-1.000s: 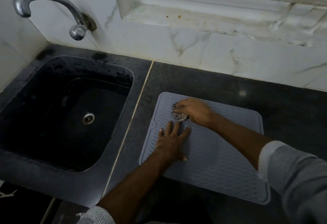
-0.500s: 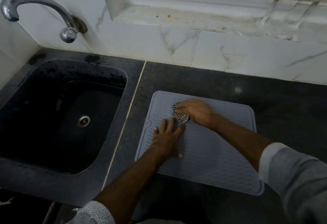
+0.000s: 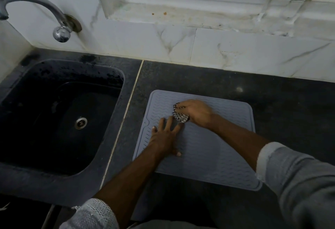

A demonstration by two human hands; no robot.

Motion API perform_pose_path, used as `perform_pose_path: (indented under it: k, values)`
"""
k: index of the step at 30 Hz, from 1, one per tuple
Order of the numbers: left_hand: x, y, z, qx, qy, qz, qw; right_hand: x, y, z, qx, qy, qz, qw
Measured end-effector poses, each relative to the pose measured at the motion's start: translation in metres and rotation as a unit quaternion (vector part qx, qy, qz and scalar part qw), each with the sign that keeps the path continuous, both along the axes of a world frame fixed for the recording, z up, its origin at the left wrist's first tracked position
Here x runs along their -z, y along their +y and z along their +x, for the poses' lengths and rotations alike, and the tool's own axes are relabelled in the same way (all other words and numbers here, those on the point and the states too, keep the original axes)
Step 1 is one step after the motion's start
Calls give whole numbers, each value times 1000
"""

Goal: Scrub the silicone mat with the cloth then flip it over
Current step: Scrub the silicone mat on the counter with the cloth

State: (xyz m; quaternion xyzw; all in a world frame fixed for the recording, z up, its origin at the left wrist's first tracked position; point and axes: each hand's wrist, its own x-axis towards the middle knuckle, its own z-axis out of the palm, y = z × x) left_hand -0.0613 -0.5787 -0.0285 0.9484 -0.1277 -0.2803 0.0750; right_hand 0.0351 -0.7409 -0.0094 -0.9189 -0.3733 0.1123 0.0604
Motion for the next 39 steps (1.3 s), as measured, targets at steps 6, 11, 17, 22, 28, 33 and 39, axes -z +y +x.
perform_pose_path:
  k: [6, 11, 17, 22, 28, 33, 39]
  values:
    - [-3, 0, 0, -2, -1, -17, 1000, -10, -57, 2, -15, -3, -32, 999]
    - [-6, -1, 1, -5, 6, -12, 1000, -14, -23, 6, -23, -1, 26, 999]
    - [-7, -2, 0, -4, -4, -5, 1000, -15, -27, 1, -30, 12, -22, 999]
    - [-8, -2, 0, -6, -1, -4, 1000, -29, -46, 7, -18, 30, -61, 998]
    - [-8, -3, 1, -7, 2, 8, 1000, -25, -1, 6, -37, -8, -30, 999]
    - [-4, -1, 0, -7, -5, -6, 1000, -14, -37, 0, -32, 17, -23, 999]
    - [-6, -2, 0, -10, -2, -9, 1000, -25, -40, 9, -49, -6, -18, 999]
